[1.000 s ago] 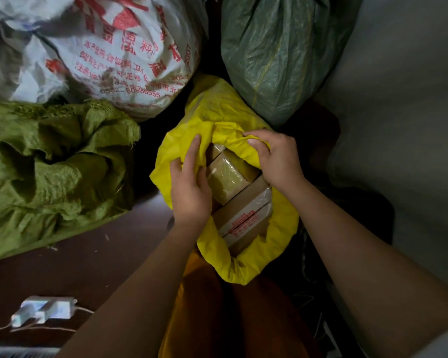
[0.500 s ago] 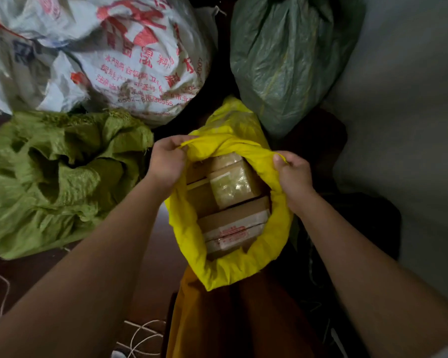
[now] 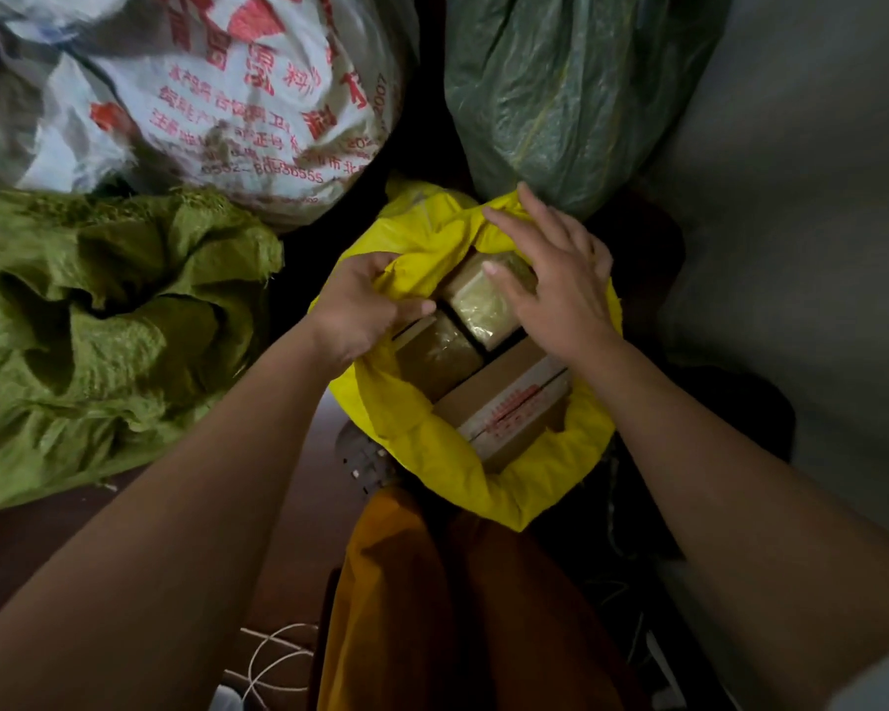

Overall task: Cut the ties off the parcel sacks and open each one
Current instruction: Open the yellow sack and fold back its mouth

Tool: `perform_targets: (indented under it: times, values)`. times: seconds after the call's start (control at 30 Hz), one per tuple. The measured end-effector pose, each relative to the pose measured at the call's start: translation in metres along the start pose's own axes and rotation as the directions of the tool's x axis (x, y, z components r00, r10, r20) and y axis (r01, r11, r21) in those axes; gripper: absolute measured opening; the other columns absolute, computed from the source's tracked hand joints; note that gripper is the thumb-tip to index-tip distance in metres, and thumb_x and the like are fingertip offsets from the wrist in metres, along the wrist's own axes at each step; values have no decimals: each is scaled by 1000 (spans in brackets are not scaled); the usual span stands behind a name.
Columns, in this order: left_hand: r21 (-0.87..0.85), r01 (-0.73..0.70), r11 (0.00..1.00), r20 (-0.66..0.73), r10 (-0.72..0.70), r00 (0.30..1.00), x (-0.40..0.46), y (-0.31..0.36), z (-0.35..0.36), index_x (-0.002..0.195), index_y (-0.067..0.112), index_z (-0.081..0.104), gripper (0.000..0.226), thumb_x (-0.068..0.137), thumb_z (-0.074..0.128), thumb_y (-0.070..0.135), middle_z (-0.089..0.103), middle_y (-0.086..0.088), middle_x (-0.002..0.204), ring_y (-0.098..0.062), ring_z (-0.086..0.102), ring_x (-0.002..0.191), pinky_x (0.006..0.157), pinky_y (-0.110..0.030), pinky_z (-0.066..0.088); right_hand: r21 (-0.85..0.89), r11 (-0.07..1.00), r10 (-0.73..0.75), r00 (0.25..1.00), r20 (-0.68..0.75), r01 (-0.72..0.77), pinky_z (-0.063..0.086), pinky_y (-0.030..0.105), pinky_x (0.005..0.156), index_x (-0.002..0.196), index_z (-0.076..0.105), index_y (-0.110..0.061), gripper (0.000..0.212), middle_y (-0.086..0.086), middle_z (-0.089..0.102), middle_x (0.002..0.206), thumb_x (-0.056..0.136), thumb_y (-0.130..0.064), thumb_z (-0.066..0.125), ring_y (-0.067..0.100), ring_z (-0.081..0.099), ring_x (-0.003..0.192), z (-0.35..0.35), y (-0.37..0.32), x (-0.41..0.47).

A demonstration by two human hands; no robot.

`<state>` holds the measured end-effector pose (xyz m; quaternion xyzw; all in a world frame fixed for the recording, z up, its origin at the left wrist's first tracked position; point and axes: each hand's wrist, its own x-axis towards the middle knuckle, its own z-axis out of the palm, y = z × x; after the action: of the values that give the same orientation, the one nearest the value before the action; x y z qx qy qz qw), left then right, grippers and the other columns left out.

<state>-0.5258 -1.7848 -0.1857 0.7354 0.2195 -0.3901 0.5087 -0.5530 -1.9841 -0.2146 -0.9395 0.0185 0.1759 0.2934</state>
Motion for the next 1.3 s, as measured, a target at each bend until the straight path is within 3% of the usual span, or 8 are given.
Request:
perform_targets:
  times: [0.13, 0.27, 0.4, 0.57, 0.73, 0.9, 1.1, 1.3]
  values:
    - [-20, -108, 994, -91, 106, 990, 6, -9, -2, 102, 9, 68, 19, 85, 71, 14, 65, 0, 84, -8, 59, 72, 75, -29, 51, -14, 1000, -5, 997, 82, 6, 32, 44, 104, 145, 37, -43, 53, -8, 35, 154, 98, -24, 52, 26, 40, 128, -3, 10, 11]
    - [111, -228, 967, -208, 247, 947, 8, -19, 4, 89, 0, 68, 19, 90, 67, 19, 45, -6, 82, -17, 51, 78, 76, -41, 43, 249, 963, 98, 994, 46, -106, 48, 26, 93, 133, 58, -30, 58, 5, 65, 124, 89, 8, 49, 21, 62, 109, -4, 6, 13]
    - [-81, -214, 973, -246, 188, 951, 4, -27, -3, 81, 1, 67, 28, 96, 56, 21, 60, 4, 66, -3, 52, 61, 61, -20, 42, 247, 937, 272, 960, -67, -249, 54, 38, 82, 110, 70, -37, 51, 0, 71, 105, 87, 2, 46, 19, 65, 97, -1, 5, 5]
    - [-124, -188, 974, -279, 148, 949, 12, -36, 0, 82, -4, 59, 32, 98, 53, 24, 49, -11, 71, -18, 41, 63, 54, -26, 34, 251, 865, 478, 865, -152, -434, 49, 37, 83, 107, 69, -38, 45, 3, 66, 109, 88, -5, 45, 24, 59, 103, 15, 0, -3]
    - [-76, -286, 955, -204, 266, 942, 9, -37, 6, 69, 20, 49, 31, 99, 49, 12, 42, 5, 65, -1, 37, 58, 56, -14, 34, 15, 964, 266, 958, -105, -266, 28, 40, 102, 122, 63, -29, 51, -5, 56, 131, 74, -11, 54, 24, 41, 122, 2, -4, -4]
    - [-59, -287, 956, -138, 277, 951, 6, -25, 10, 62, 18, 46, 39, 100, 48, 15, 36, 7, 59, -1, 32, 54, 55, -18, 30, -65, 995, -65, 983, 174, 77, 11, 52, 114, 144, 31, -51, 64, -21, 32, 152, 85, -53, 57, 23, 20, 141, -5, -16, 2]
    - [28, -192, 981, -236, 193, 952, -4, -32, 16, 100, 0, 61, 28, 88, 68, 24, 52, -8, 86, -15, 47, 78, 65, -22, 40, -249, 968, 10, 984, 180, 36, 28, 47, 99, 123, 57, -52, 33, -16, 47, 129, 91, -56, 49, 27, 31, 122, 9, -16, 21]
    - [368, -25, 929, -513, 226, 828, -47, -49, 40, 120, 7, 44, 75, 64, 86, 33, 43, -13, 118, -30, 45, 110, 92, -40, 41, -181, 977, 144, 976, 160, -115, 35, 46, 92, 115, 65, -46, 27, -11, 49, 121, 93, -52, 52, 26, 32, 118, 9, -16, 22]
